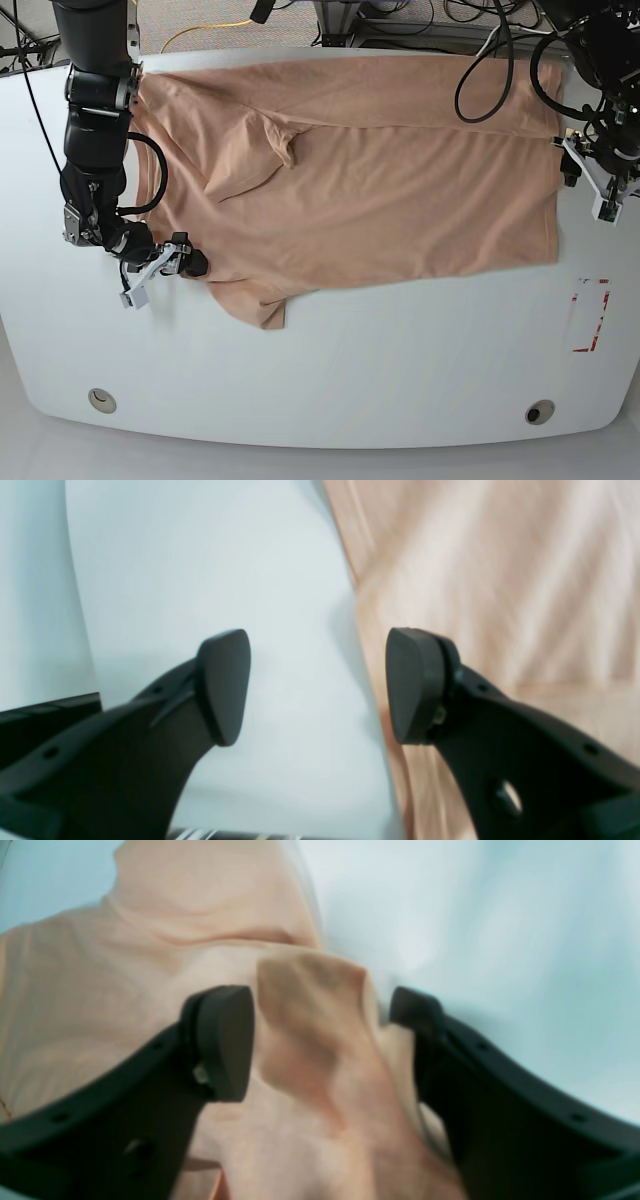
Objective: Fold the T-shirt properly
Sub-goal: 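Move both grippers to the hem corners and grasp them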
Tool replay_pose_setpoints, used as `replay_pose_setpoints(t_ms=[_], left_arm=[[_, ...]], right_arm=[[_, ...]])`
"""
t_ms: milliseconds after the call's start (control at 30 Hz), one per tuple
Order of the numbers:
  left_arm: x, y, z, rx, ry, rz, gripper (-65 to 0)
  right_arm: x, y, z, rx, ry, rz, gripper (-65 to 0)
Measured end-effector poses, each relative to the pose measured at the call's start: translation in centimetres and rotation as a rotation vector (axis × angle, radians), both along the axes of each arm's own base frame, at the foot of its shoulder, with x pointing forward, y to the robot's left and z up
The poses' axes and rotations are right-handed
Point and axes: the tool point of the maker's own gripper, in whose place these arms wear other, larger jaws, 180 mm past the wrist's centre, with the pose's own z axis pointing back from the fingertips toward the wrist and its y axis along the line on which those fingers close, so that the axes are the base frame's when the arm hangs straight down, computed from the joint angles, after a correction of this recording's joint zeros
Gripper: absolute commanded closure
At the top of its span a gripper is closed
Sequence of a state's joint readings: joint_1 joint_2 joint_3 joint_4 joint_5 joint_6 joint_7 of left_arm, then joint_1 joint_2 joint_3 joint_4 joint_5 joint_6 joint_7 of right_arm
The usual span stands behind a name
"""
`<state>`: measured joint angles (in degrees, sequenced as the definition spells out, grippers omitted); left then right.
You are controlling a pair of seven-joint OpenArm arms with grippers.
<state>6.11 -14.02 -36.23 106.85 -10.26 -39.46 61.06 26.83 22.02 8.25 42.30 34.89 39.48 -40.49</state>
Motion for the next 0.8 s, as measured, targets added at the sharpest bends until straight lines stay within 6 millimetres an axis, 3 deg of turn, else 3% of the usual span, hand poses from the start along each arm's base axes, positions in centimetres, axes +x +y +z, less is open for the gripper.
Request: replay_pose_setpoints(t_ms=[167, 400, 533, 800], left_arm=[[3.4, 1.6, -1.4, -0.156, -0.036, 0.206, -51.5], [9.2, 1.6, -3.0, -0.328, -0.107, 0.268, -52.8], [11.2, -0.1, -5.9, -0.378, -0.031, 0.221, -52.8], [13.1, -0.6, -8.5, -0.490, -0.043, 0.258, -52.5]], right_arm=[[-0.2, -0.5, -0.2, -0.012, 0.007, -0.004, -16.8], [-0.2, -0.4, -0.1, -0.008, 0.006, -0.005, -10.3], [-0.2, -0.4, -0.1, -0.008, 0.007, -0.006, -7.5], [-0.2, -0.4, -0.2, -0.009, 0.008, -0.006, -7.1]])
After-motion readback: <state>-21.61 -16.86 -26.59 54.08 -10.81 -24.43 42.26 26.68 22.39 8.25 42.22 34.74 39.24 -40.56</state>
